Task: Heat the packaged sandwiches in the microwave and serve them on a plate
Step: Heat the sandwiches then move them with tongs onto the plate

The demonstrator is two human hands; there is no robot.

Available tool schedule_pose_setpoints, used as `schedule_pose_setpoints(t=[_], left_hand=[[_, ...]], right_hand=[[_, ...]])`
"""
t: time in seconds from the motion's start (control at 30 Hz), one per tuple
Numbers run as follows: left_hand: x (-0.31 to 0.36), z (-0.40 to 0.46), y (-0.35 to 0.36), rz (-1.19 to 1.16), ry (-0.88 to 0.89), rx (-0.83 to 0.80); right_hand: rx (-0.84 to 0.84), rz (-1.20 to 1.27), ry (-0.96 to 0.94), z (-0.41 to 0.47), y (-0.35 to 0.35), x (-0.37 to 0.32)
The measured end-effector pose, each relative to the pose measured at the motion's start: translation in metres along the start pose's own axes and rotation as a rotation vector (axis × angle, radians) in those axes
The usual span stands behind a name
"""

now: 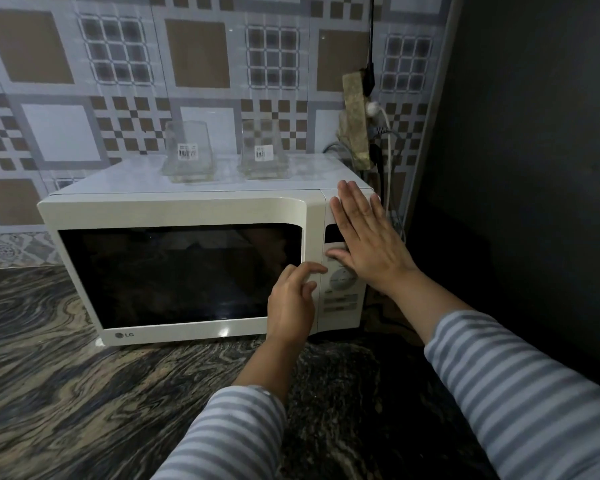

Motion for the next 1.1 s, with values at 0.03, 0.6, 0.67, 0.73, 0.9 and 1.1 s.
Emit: schedule_pose_setpoints(t=[0.03,0.6,0.67,0.73,0.9,1.1], left_hand=[[0.000,0.000,0.000,0.006,0.006,0.003],[0.029,-0.045,-0.029,-0.001,0.145,-0.026],[0.039,-0.058,-0.040,-0.024,0.202,-0.040],[0.045,-0.065,-0.073,0.024,0.217,0.089],[0.083,-0.026,-0.169,0.419,0.259,0.417],[0.061,0.012,-0.168,0.689,0.010,-0.132]], right_hand=[[0.003,-0.014,0.001,-0.001,0.001,0.000],[-0.179,-0.018,0.102,0.003,-0.005,-0.001],[-0.185,0.057,0.112,0.001,-0.014,0.000],[-0.147,0.199,0.147,0.002,-0.033,0.003],[0.025,0.511,0.393,0.017,-0.103,0.010],[-0.445,0.430,0.321,0.019,-0.106,-0.047]])
Point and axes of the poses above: each hand's wrist, its own z-axis towards the middle knuckle, its own y-axis out of the palm, x = y × z, the point moved 10 cm from there along z, towards the middle knuckle, and after that the axes turned 2 degrees about -z, right-handed, at the moved point
